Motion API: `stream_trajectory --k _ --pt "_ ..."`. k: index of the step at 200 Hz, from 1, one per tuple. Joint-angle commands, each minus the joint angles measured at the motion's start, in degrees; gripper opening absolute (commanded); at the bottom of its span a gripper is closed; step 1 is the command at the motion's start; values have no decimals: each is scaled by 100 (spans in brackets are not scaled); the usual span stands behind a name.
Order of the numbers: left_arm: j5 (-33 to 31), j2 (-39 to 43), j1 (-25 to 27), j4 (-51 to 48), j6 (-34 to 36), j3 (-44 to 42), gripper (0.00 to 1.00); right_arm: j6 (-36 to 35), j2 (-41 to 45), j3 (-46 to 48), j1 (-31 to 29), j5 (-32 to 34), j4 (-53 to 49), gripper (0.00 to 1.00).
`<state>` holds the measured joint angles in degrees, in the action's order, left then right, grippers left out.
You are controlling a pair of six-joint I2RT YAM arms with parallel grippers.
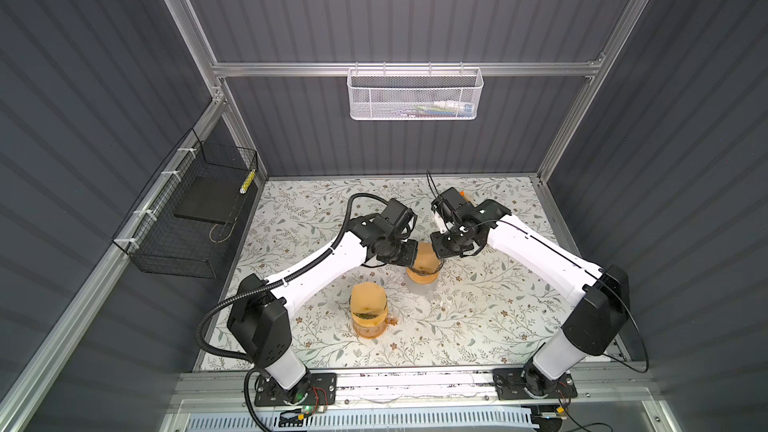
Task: Place the coffee filter in the dripper
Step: 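Hold the filter with both grippers and press it down into the dripper cone, then open both grippers and lift them away from the filled dripper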
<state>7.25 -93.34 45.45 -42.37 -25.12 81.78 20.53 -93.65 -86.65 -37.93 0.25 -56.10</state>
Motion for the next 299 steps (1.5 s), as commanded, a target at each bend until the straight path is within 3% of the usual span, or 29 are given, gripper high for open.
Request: stream_trajectory --k 1,114,165,177,193,201,207,221,250,299 --pt "-13 -9 43 -43 -10 112 15 25 185 -158 -32 88 -135 15" --pt "-28 214 43 -18 -85 352 15 113 381 -168 -33 85 -85 15" --pt "-857 668 34 193 -74 429 20 145 721 -39 -21 345 56 21" --pt "-1160 744 27 202 -22 518 30 113 822 -6 -4 446 70 26" --pt "-1492 829 -24 246 55 597 59 32 986 87 31 541 131 48" --pt "-1588 855 -89 263 69 632 69 6 1096 172 39 643 196 56" --pt "-1602 867 -158 277 82 657 80 -32 1184 259 53 665 275 71" --pt "-1599 924 -354 329 95 673 91 -52 1410 465 128 776 427 82" --pt "-1767 1149 -867 427 70 506 99 -40 1993 1000 502 970 791 99" --pt "-2988 1969 -1236 1100 724 -496 100 -277 3156 2237 1577 1340 2086 99"
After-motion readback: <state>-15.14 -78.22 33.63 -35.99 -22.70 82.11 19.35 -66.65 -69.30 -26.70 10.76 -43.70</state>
